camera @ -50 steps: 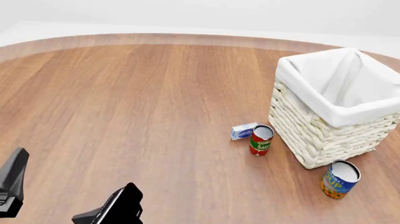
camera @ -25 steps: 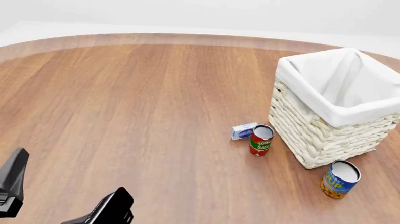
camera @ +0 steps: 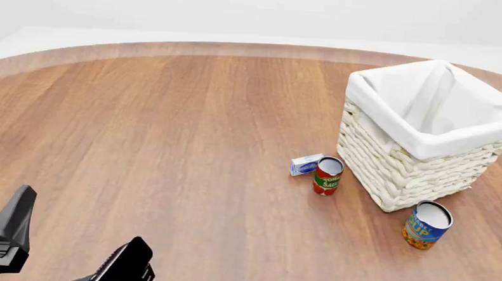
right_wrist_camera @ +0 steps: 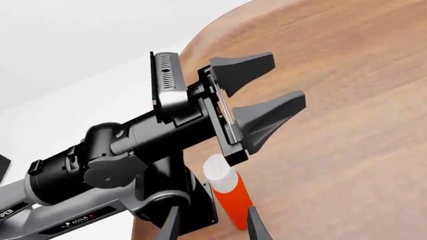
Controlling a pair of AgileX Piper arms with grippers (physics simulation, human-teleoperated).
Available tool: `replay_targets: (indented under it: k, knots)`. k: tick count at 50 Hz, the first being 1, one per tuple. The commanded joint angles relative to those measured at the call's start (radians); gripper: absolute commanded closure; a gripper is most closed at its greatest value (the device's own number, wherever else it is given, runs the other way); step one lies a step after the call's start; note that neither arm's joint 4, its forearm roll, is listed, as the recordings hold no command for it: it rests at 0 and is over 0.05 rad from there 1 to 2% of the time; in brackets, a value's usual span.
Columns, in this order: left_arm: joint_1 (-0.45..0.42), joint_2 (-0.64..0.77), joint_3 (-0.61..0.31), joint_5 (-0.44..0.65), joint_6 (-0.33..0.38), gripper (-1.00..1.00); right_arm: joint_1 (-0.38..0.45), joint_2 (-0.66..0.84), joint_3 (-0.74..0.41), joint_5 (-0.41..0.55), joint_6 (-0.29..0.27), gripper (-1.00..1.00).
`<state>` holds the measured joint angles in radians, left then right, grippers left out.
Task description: Pick up the ketchup, and put it in the basket.
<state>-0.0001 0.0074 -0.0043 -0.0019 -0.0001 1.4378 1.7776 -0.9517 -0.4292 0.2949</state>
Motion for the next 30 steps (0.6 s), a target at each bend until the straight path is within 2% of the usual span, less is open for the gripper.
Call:
replay_targets:
  k: [1, 30]
  knots:
    - [0.000, 0.000, 0.000, 0.000, 0.000, -1.00, -0.004, 0.038, -0.032, 0.007, 0.014, -1.00]
    - [0.000, 0.000, 0.000, 0.000, 0.000, -1.00, -0.018, 0.113, -0.101, 0.020, 0.033, -1.00]
